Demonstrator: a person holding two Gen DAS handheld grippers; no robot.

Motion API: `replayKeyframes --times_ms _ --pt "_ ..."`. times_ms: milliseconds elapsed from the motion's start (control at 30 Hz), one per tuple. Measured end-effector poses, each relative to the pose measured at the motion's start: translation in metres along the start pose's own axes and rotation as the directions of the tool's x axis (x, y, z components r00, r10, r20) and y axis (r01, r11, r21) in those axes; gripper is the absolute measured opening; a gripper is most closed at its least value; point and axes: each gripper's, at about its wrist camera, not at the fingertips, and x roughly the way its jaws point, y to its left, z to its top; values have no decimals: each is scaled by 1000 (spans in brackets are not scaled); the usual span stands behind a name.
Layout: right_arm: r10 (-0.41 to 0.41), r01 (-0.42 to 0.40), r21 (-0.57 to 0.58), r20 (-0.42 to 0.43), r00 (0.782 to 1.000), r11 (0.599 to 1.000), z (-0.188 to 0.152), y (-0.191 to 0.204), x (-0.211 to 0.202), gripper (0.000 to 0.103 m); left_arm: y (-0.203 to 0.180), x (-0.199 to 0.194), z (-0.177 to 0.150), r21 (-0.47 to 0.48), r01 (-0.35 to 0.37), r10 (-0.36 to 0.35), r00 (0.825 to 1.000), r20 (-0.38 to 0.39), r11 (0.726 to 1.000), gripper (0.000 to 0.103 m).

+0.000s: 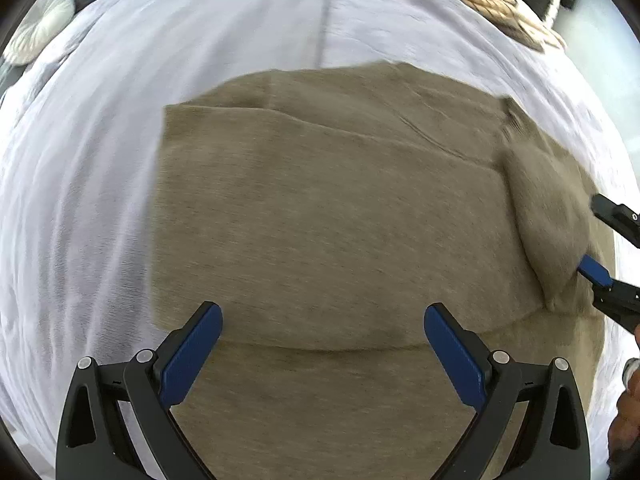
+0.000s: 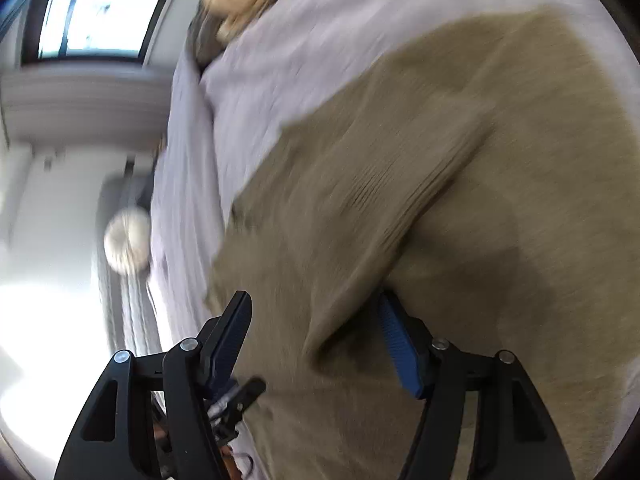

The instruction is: Fold small clothes

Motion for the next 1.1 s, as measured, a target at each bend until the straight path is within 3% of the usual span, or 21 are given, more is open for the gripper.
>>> replayKeyframes --times_ms 67,100,133,167,200,300,400,500,600,667,700,733,867,933,1100 --pt "15 -18 71 49 999 997 11 -11 -5 67 16 -4 3 -29 13 -13 1000 9 1000 102" --pt "23 -29 96 66 998 995 16 -10 -8 50 23 -7 3 -41 28 -28 999 16 999 102" --pt "38 -47 110 80 996 993 19 -9 -6 22 28 -11 2 -50 46 -44 999 22 998 102" --pt "48 -56 107 81 996 993 24 -6 -3 12 33 -13 2 -56 61 -59 998 28 997 102" --pt "49 -55 85 75 996 995 27 2 1 10 46 -16 6 -63 85 -83 996 35 994 102" --pt "47 -45 -102 19 999 994 22 49 23 10 62 -22 14 -92 171 -167 985 45 981 102" --pt "-15 -16 -307 -101 995 952 -5 91 55 10 52 -28 18 -147 268 -262 963 59 952 102" --pt "-161 48 -468 -203 966 882 -44 110 94 14 46 -20 7 -198 336 -330 942 64 921 102" --pt "-258 100 -513 -246 934 853 -66 106 111 17 36 -7 10 -225 363 -363 931 44 904 102" --pt "-238 84 -486 -265 934 870 -70 99 104 34 27 1 12 -229 377 -381 924 32 897 102" --pt "-215 67 -460 -278 936 885 -71 94 97 54 23 3 11 -225 384 -388 921 27 895 102" --pt "-191 54 -428 -284 940 902 -70 88 89 64 21 4 12 -219 389 -394 919 22 895 102" --pt "-219 136 -347 -212 953 928 -63 57 43 64 13 5 12 -208 412 -420 907 7 887 102" --pt "-211 168 -233 -176 962 958 -54 26 13 64 7 5 15 -196 425 -432 902 4 884 102" --pt "-125 127 46 -50 991 991 -36 -40 -44 64 -5 17 23 -187 433 -446 895 -29 882 101"
